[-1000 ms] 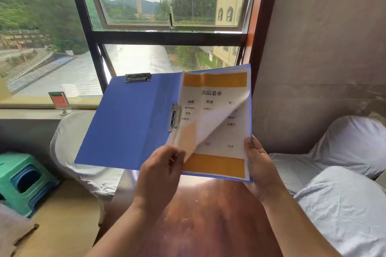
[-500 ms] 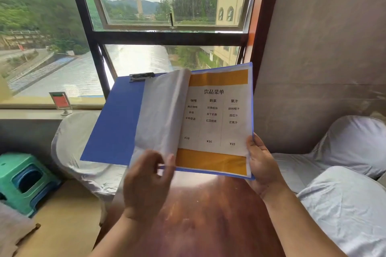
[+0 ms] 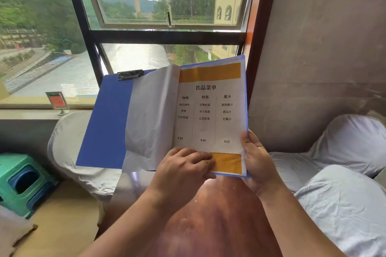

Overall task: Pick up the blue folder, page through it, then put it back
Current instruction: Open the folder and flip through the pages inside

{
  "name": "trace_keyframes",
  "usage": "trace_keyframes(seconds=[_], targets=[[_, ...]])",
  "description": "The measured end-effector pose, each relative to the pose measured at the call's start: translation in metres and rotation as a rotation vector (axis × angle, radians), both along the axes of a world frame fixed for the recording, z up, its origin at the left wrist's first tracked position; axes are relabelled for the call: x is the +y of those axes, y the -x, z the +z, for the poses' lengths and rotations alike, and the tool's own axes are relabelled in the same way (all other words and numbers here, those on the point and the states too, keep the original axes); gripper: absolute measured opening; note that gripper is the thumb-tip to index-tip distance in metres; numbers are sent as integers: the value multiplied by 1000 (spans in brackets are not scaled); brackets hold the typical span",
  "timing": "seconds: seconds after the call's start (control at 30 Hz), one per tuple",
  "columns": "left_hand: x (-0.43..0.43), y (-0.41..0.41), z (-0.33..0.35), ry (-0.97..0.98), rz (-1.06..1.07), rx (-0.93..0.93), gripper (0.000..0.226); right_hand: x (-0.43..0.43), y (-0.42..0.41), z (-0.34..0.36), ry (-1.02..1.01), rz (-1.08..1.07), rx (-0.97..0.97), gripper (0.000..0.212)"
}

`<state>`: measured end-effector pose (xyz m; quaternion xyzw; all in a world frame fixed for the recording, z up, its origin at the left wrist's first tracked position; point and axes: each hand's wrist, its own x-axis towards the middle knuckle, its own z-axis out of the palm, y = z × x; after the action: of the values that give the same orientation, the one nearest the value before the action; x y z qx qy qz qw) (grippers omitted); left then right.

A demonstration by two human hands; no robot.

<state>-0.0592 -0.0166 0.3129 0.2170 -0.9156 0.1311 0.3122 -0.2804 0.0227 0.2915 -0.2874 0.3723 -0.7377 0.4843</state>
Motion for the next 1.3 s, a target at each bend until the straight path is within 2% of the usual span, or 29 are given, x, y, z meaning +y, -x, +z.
trace_keyframes(seconds=[0.27, 0.4, 0.43, 0.57, 0.73, 1.0, 1.3], targets=[[0, 8, 1, 119, -85, 21, 14, -6, 5, 0, 2, -46, 34, 39], [-6, 6, 6, 23, -70, 13, 20, -9, 4, 4, 1, -52, 30, 62], [-7, 5, 6, 22, -66, 5, 21, -9, 5, 4, 3, -47, 26, 63], [-10, 5, 8, 7, -73, 16, 28, -10, 8, 0, 4, -25, 34, 46], [-16, 1, 8, -44, -57, 22, 34, -10, 8, 3, 3, -53, 31, 52], [-13, 3, -2, 192, -154, -25, 15, -11, 8, 5, 10, -33, 15, 48], [-9, 4, 4, 156, -182, 99, 7, -12, 5, 11, 38, -21, -25, 40]])
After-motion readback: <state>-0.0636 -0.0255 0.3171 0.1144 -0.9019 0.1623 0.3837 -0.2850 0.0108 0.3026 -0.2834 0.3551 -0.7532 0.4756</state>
